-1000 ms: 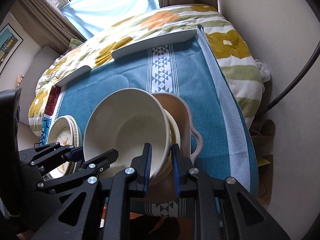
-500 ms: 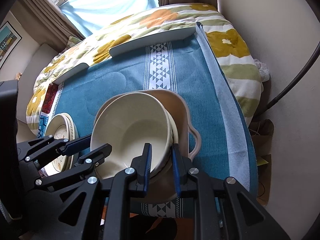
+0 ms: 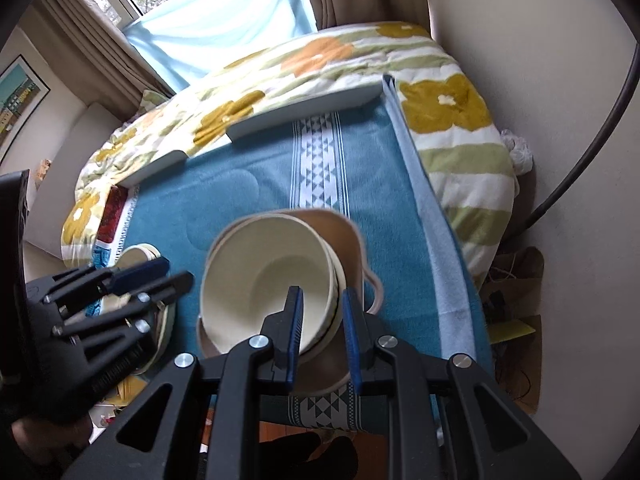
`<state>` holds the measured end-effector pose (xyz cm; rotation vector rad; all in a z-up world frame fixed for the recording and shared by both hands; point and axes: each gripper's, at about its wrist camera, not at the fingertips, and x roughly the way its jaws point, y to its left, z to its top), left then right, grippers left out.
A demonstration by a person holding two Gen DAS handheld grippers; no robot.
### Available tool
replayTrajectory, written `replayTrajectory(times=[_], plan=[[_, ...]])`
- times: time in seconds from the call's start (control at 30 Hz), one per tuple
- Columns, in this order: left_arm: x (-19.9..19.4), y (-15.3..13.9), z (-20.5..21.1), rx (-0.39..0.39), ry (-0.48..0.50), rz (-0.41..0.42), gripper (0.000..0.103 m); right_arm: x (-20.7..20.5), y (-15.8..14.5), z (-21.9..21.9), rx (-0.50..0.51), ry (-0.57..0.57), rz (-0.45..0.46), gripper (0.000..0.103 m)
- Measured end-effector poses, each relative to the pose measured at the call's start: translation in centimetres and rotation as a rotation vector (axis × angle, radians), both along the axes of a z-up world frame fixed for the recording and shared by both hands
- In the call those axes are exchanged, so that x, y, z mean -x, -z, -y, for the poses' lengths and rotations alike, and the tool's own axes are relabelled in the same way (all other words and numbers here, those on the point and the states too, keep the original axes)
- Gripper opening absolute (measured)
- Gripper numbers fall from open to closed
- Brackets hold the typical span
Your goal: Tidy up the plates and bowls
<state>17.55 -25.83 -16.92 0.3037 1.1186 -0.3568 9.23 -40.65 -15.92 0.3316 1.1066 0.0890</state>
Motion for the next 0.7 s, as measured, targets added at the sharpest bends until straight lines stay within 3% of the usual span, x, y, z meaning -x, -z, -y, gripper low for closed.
replayTrajectory(times=[0.03,0.07,0.1,0.13,0.17,0.23,0.33,0.43,0.6,0.7], plan=[[0.1,-0.9,-0.5,0.017,-0.001,0.026,0.024,0.3,-0.7,0.2,-0.004,-0.006,0.017,0.020],[0.2,-1.6,-1.0,0.037,-0.001,0.048,0.032,0.5,-1.4,0.3,0.001,-0.007,0.034,0.025],[0.3,-2.3,-1.6,0.054,-0.002,0.067,0.062,0.8,-2.1,0.4,0.016,-0.006,0.054,0.052],[0.4,-2.8,-2.1,0.068,-0.006,0.087,0.084,1.2,-2.6,0.5,0.031,-0.005,0.077,0.091],[0.7,-3.4,-2.8,0.081,-0.014,0.127,0.102,1.4,-3.1,0.6,0.042,-0.006,0.099,0.103],[0.9,-4.2,-3.6,0.095,-0.006,0.166,0.103,1.8,-3.8,0.6,0.059,-0.011,0.136,0.103],[0.7,-3.9,-4.4,0.099,0.033,0.091,0.103,1.8,-3.6,0.6,0.099,-0.034,0.112,0.103],[0.8,-2.8,-5.3,0.090,0.080,-0.012,0.103,1.1,-2.4,0.5,0.161,-0.099,-0.021,0.103],[1.0,0.2,-5.4,0.041,0.141,-0.117,0.102,0.6,0.8,0.0,0.293,-0.209,-0.147,0.103],[0.6,2.4,-4.3,0.023,0.170,-0.177,0.101,-0.2,3.4,0.0,0.319,-0.258,-0.227,0.103]])
